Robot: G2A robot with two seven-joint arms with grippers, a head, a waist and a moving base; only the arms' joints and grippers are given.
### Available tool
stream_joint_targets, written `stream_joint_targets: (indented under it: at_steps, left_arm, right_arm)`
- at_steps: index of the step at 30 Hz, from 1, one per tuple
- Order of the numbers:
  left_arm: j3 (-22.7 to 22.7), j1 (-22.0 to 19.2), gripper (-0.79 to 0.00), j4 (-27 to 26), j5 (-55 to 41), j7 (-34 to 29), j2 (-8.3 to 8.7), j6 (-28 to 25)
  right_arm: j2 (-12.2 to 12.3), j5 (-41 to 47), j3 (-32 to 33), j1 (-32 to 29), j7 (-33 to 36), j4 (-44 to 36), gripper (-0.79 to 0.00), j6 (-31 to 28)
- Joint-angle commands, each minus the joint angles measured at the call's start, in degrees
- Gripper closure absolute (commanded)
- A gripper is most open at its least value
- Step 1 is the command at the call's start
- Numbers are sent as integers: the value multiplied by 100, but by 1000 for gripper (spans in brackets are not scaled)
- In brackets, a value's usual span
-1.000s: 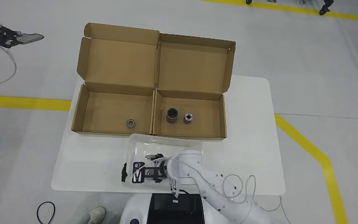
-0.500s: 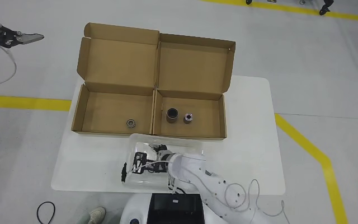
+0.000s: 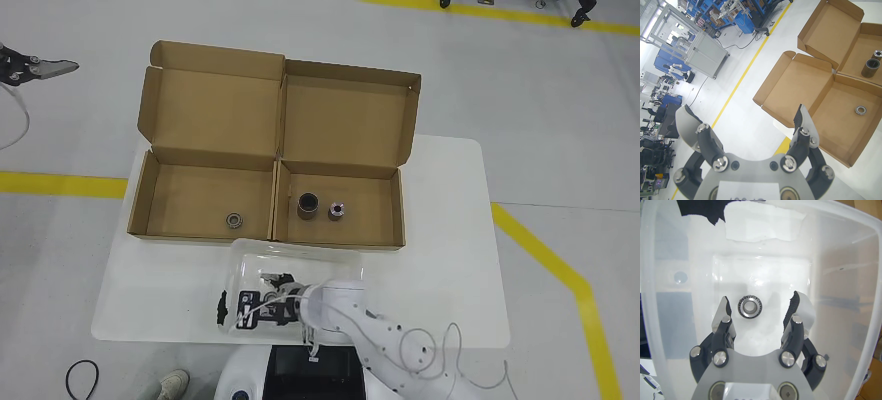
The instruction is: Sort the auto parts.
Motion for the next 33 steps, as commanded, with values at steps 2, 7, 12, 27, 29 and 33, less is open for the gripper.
stream_joint_targets:
  at_steps: [2, 7, 12, 27, 29, 33]
  left_arm:
    - [0, 0, -785, 0, 0, 0, 0, 0]
    - [0, 0, -785, 0, 0, 0, 0, 0]
    - [0, 0, -785, 0, 0, 0, 0, 0]
    - [0, 0, -785, 0, 0, 0, 0, 0]
    - [0, 0, -785, 0, 0, 0, 0, 0]
    - [0, 0, -785, 0, 0, 0, 0, 0]
  right_arm:
    - [2, -18, -26, -5, -40, 17, -483, 40]
    - [-11, -12, -91, 27, -53, 140, -416, 83]
    - [-29, 23, -130, 88, 5, 192, -413, 115]
    - [-31, 17, -190, 117, 266, 251, -114, 248]
    - [-36, -56, -203, 120, 204, 225, -77, 373]
    - [-28, -253, -200, 88, 16, 118, 0, 622]
